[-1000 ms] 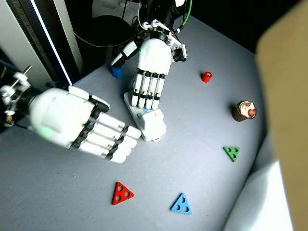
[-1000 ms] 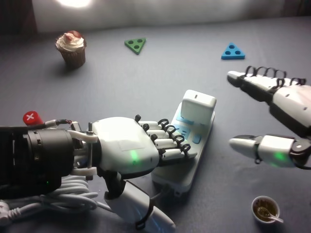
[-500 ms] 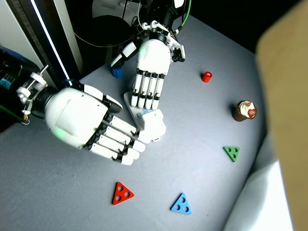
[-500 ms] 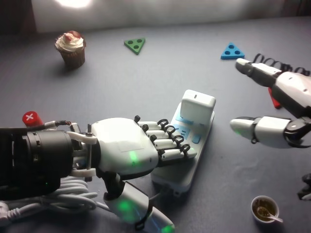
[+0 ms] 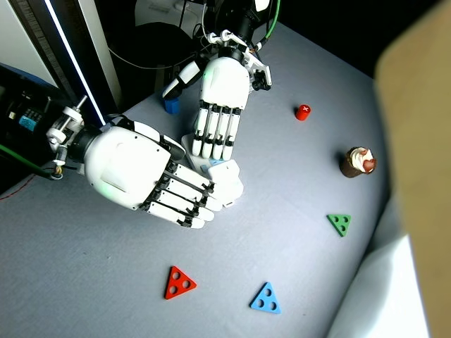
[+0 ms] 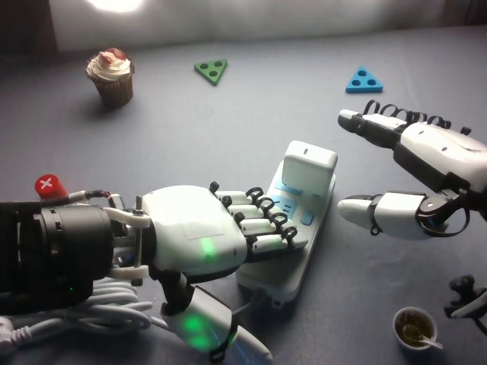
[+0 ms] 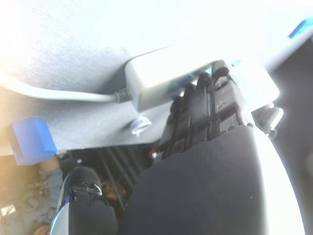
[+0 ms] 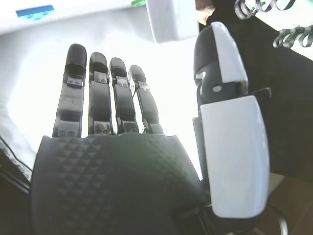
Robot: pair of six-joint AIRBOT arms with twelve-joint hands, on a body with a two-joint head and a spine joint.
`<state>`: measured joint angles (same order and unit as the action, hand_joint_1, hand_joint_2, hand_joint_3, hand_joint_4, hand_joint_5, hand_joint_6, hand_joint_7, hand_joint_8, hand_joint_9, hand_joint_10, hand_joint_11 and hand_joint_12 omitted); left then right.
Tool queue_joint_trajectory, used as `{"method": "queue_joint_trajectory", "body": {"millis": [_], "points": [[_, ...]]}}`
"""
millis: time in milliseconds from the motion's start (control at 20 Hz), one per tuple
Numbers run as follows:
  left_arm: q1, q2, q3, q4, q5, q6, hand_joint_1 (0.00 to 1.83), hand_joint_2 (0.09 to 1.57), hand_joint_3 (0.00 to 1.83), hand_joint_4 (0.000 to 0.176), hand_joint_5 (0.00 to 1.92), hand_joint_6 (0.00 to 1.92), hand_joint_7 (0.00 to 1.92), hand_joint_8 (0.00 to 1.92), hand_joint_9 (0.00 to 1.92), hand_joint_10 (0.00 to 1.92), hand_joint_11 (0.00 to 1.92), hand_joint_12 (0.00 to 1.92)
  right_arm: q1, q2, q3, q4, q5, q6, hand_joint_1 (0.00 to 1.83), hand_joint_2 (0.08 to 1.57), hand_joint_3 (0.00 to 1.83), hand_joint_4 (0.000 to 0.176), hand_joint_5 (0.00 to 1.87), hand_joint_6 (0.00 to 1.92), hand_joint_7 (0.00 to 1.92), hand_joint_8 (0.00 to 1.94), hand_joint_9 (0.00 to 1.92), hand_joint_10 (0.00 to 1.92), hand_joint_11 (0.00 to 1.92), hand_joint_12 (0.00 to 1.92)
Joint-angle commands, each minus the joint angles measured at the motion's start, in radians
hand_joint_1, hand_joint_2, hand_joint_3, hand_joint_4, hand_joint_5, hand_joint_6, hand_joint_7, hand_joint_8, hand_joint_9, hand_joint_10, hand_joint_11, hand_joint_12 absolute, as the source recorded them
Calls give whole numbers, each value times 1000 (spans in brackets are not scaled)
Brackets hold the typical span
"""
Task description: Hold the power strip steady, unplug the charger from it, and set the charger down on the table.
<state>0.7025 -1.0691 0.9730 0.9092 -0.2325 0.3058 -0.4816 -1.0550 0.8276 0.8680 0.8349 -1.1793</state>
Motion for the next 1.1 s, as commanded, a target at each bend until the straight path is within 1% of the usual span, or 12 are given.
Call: {"method": "queue_joint_trajectory", "body": {"millis": [0,150,300,500,600,650,700,750,800,1050], "points": [[4,-3,-7,4,-44,-5,0,947,2,0,53,3,74,5,63,5,58,60,15,6,3,-48,75,7,935,1113,3,0,176,0,178,0,193,0,5,646],[5,-2,-7,4,-43,-6,0,950,2,0,68,8,84,7,74,8,70,64,22,-9,14,-47,71,17,951,1112,1,0,163,4,162,0,173,1,0,598],[5,0,-9,4,-36,-6,0,950,2,0,57,2,79,3,63,2,56,57,32,-44,37,-47,71,17,962,1110,0,0,167,4,167,3,185,5,9,600],[7,5,-12,6,-29,-10,0,939,0,0,26,0,49,0,40,0,33,45,52,-83,71,5,75,17,933,1126,6,0,167,1,173,2,192,4,10,596],[7,6,-13,12,-29,-14,0,937,0,0,49,9,67,8,54,6,54,53,58,-93,81,23,76,17,962,1135,7,0,157,0,167,1,191,3,10,596],[7,6,-13,42,-26,-45,0,938,0,0,45,7,66,6,51,4,47,49,61,-98,87,36,77,17,954,1139,7,0,176,8,179,5,198,5,16,599],[7,6,-10,93,-23,-95,0,942,0,0,40,4,64,5,49,3,46,48,63,-101,90,40,77,22,937,1139,5,0,194,13,196,10,216,10,37,607],[6,6,-8,129,-23,-128,0,946,1,0,47,6,71,7,57,6,52,50,64,-104,95,40,77,36,975,1119,0,0,221,7,222,6,244,7,58,609],[5,6,-7,146,-23,-141,0,942,0,0,53,8,73,7,64,8,60,53,65,-108,97,40,77,46,950,1127,4,0,190,2,197,1,224,1,37,600],[4,4,-5,150,-28,-142,0,938,0,0,34,0,47,0,43,0,42,43,72,-118,101,40,76,74,968,1132,4,0,221,11,222,10,239,8,44,606]]}}
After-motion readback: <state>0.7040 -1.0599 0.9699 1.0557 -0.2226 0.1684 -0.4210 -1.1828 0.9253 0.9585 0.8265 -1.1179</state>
